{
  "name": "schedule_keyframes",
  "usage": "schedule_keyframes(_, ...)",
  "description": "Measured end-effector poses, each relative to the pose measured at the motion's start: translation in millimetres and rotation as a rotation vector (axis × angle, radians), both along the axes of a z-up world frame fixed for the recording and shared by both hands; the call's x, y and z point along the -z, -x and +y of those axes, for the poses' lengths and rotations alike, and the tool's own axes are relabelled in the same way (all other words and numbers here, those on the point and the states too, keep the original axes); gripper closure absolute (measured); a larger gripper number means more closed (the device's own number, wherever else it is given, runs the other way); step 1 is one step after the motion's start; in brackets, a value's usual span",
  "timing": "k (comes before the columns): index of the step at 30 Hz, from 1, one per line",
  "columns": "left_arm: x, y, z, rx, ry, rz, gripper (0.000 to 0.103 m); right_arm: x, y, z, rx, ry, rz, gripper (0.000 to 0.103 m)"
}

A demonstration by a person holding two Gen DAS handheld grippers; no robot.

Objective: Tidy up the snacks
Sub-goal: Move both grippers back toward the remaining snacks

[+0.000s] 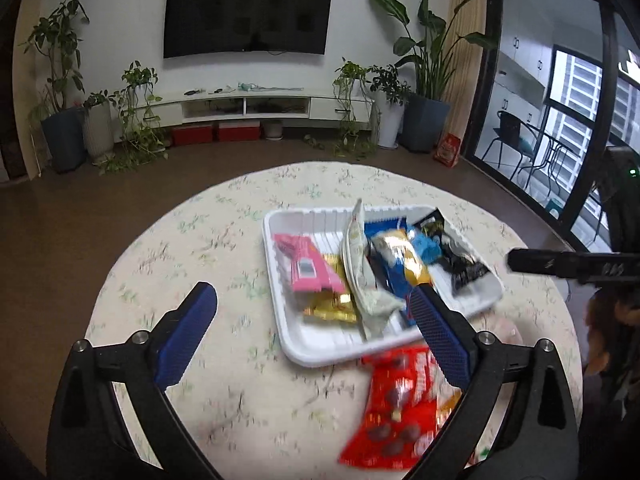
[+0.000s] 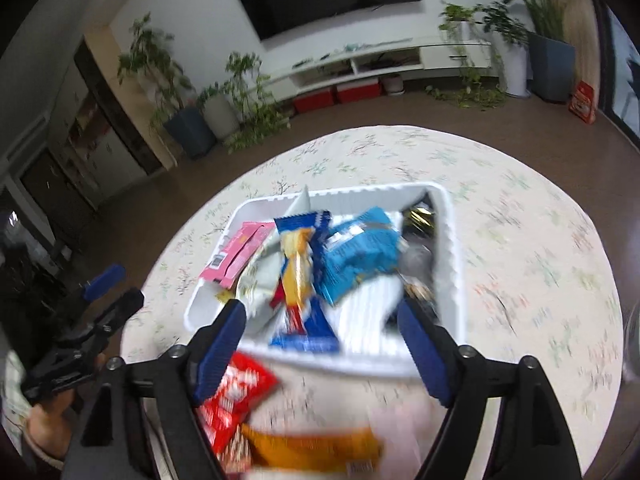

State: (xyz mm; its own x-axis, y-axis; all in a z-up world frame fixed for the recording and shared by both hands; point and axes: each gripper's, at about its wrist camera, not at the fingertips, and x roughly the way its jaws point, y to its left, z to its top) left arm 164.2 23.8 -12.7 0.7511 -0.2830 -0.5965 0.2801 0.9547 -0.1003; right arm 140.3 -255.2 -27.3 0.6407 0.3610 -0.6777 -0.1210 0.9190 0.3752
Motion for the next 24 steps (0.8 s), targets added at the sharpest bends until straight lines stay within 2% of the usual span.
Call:
schedule_keyframes(1,2.9,6.7,1.7,-0.006,-0.001,0.018,0.005,2.1,14.9,-8.2,0.012,-0.018,-0.001,0.021)
schedule_keyframes(4,18.0,24.7,8.3,-0.01,0.04,0.19,0.005,8.9,51.7,-26.6,0.045,-0.056,-0.013,0.02)
schedule_keyframes(5,21.6,31.3,11.0,-0.026,0.061,0.216,0.005,13.9,68.6,-33.8,0.066,-0.058,-0.009,0.02)
schedule_keyframes(7,26.2,44.0,12.6,-0.03,0.082,0.226,0.005,22.4,89.8,-39.9,0.092,-0.044,0.006,0.02)
schedule_keyframes(10,32.0,61.0,5.8,-0.005,0.052,0.253,0.005,34.7,121.1,-47.6,0.104,-0.029,0.031,0.021)
schedule_keyframes(14,37.3,73.9,2.2,0.014,0.06,0.282,0.005,45.9,150.3,-58.6,0.121,-0.037,0.065,0.021)
schedule_keyframes(17,40.1,75.6,-1.4,0.014,0.06,0.29,0.005,46.6,158.6,-61.8,0.119,-0.066,0.058,0.021)
schedule_keyframes(24,39.6,63.0,-14.5,0.046,0.018,0.317,0.005,51.3,163.8,-47.9,0.081,-0.049,0.062,0.021)
